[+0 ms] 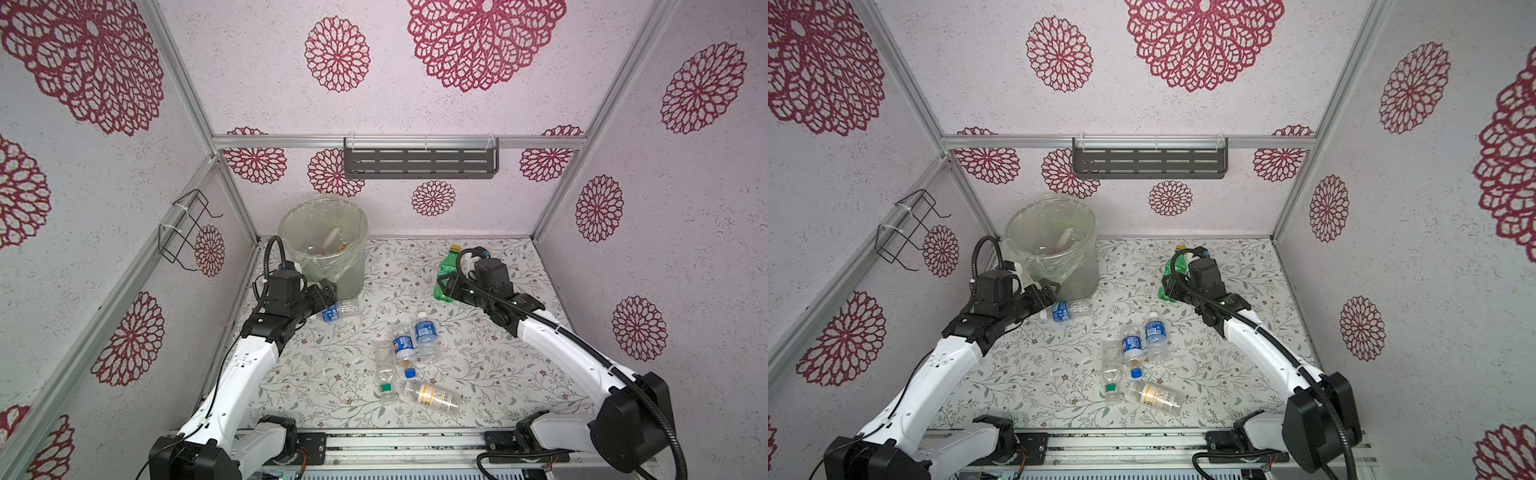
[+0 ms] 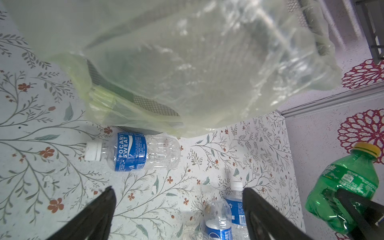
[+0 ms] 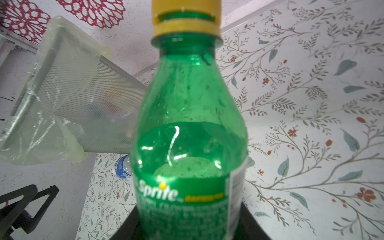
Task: Throw the plastic bottles in the bin
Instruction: Pick up the plastic bottle from the middle-right of the table, then throw the plastic bottle into the trash bin.
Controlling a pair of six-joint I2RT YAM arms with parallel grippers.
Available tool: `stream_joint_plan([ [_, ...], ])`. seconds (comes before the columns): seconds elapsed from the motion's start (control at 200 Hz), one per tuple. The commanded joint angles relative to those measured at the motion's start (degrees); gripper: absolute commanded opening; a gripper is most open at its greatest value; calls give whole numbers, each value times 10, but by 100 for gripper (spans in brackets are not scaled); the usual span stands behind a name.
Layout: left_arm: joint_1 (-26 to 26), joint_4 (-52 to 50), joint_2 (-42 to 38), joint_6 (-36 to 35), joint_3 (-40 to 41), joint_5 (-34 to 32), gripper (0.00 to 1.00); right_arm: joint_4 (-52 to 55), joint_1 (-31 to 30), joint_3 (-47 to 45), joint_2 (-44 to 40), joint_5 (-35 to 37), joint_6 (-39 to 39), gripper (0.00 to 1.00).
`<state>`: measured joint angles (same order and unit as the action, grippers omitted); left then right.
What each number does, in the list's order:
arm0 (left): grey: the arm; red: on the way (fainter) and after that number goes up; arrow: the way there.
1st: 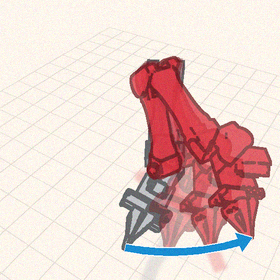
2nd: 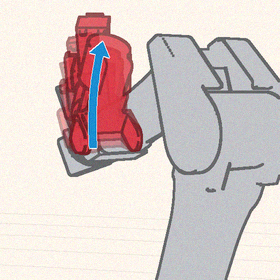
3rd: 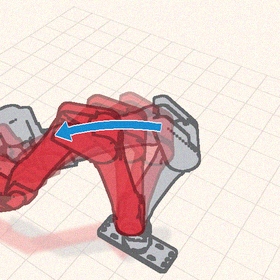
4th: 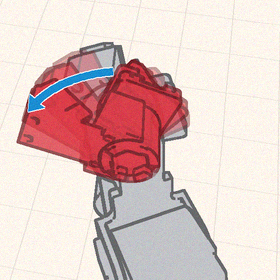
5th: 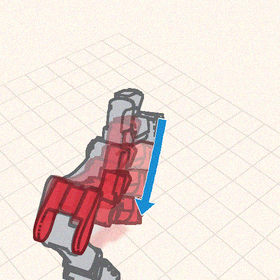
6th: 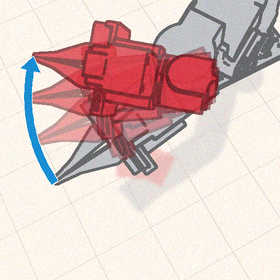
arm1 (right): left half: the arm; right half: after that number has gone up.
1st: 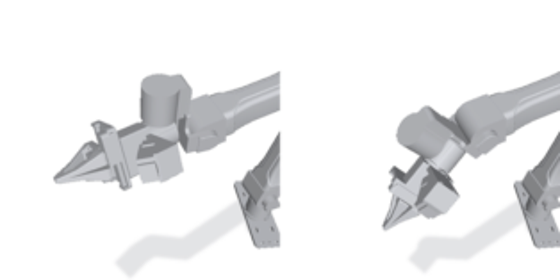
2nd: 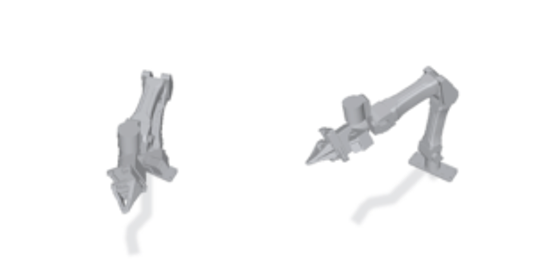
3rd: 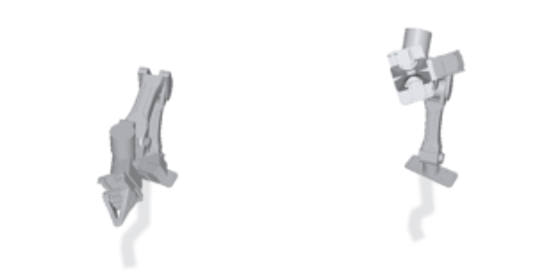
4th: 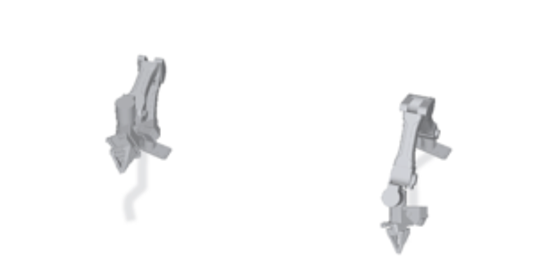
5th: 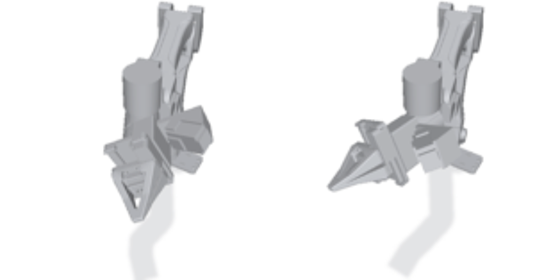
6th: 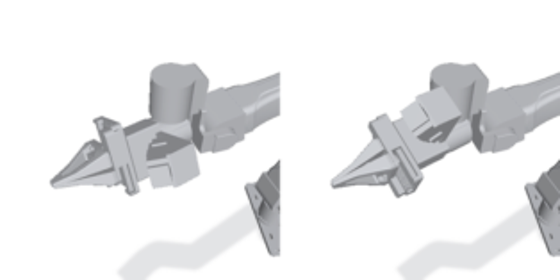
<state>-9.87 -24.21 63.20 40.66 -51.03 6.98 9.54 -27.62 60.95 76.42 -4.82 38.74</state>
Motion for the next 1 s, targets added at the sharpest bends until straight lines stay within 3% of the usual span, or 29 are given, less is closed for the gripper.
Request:
stream_joint_plan([
  [0.0,-4,13,-15,0,9,0,97,8,-13,50,14,0,-28,42],
  [0.55,-4,34,-14,3,36,5,97,33,-61,242,114,-8,-67,41],
  [0.996,-4,73,-8,22,73,10,97,33,-85,404,213,-55,-62,41],
])
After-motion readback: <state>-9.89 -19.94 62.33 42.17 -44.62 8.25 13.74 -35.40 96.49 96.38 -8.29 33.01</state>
